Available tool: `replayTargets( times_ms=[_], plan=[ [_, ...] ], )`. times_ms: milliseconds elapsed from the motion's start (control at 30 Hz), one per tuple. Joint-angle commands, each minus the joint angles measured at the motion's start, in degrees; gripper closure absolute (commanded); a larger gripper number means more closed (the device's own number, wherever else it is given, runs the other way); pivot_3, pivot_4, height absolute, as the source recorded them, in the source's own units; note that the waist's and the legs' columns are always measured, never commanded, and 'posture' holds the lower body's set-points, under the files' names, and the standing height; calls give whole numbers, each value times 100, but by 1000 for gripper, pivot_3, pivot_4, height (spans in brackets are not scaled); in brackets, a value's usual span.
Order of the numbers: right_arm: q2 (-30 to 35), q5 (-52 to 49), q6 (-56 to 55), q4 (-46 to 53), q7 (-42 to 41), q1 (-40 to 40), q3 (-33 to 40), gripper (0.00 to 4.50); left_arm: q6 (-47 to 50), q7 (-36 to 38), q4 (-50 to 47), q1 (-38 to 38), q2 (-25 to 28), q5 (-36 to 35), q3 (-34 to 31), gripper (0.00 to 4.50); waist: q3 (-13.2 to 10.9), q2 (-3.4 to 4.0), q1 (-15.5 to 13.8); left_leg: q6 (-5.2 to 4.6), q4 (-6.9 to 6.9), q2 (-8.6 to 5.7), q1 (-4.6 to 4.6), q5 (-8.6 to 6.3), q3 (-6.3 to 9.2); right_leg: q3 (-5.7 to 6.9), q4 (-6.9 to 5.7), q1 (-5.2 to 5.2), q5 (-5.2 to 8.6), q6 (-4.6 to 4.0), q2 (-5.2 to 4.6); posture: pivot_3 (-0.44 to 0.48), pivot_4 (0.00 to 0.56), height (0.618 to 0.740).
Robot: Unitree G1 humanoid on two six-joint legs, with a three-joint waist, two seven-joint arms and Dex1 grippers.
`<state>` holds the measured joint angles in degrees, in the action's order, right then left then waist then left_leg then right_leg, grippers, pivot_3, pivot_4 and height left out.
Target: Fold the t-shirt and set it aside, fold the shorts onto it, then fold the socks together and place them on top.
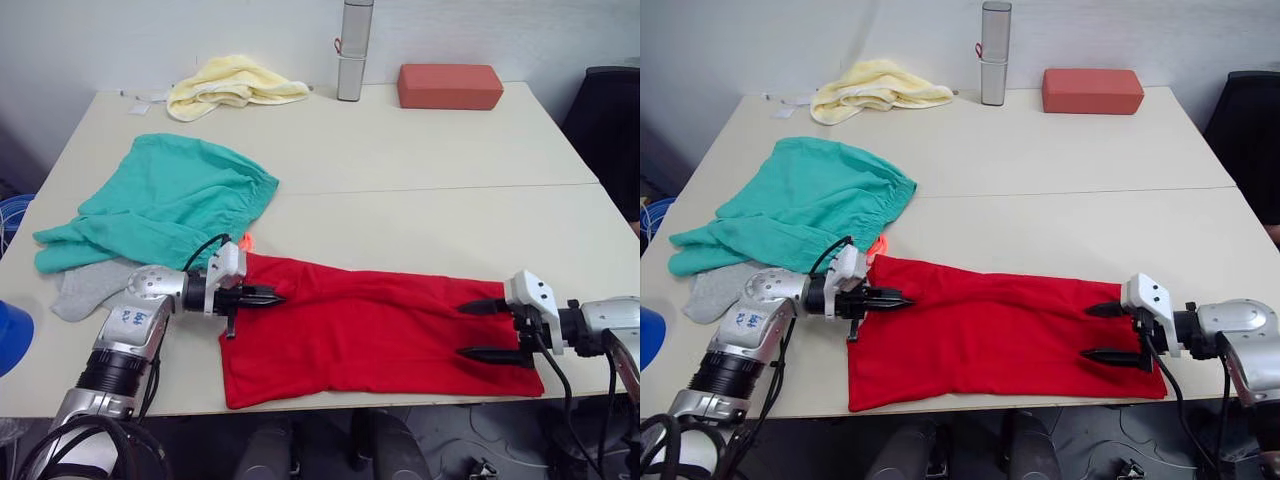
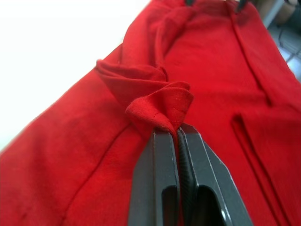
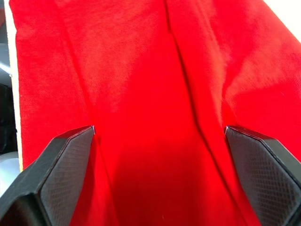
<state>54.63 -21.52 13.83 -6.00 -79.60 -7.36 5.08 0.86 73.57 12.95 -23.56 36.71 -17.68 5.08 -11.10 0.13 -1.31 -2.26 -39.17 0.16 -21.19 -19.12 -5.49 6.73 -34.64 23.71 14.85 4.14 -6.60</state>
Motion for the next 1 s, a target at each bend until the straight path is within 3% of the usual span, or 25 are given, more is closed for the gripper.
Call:
replayTargets(
  times_ms=[33,100,267,433,500,700,867,1000],
  plan=[
    [103,-10,-89,127,49,86,191,0,-1268,154,391,48,24,223,-155,4492,0,0,-2,1,0,0,2,-2,0,0,0,0,0,0,-2,0,150,740],
    [85,-7,-90,125,88,103,192,0,-1928,63,722,-45,-33,416,-162,4492,0,0,-6,-2,0,-1,0,-5,1,1,0,0,0,0,-4,0,150,740],
    [52,-6,-85,172,161,137,158,0,-2490,-55,1212,-216,-137,586,-104,4492,0,0,-3,-7,0,0,-1,-9,1,2,1,0,0,0,-5,0,150,740],
    [50,-8,-72,192,205,149,145,0,-2244,154,1186,-172,-184,301,-126,4492,0,0,-1,-8,0,-1,-1,-9,1,4,0,0,0,1,-4,0,150,740],
    [50,-9,-69,192,217,163,148,0,-2122,157,1047,-120,-175,200,-181,4002,0,0,-1,-8,0,-1,-1,-8,0,5,-1,0,0,1,-4,0,150,740],
    [52,-32,-51,196,250,196,166,0,-505,71,470,-148,-106,-356,-296,2258,0,0,-6,-10,0,-1,-1,-7,1,5,-2,-1,0,1,-4,0,150,740],
    [51,-56,-17,225,265,202,169,0,976,-114,129,-280,-85,-594,-298,2258,0,0,-3,-12,0,-1,-1,-6,1,6,-4,-3,-1,2,-1,0,150,740],
    [48,-80,14,252,277,212,178,0,1523,-17,-65,-255,13,-635,-270,2258,0,0,-2,-11,0,-1,-1,-6,1,5,-10,-3,-1,2,1,0,150,740]
  ],
)
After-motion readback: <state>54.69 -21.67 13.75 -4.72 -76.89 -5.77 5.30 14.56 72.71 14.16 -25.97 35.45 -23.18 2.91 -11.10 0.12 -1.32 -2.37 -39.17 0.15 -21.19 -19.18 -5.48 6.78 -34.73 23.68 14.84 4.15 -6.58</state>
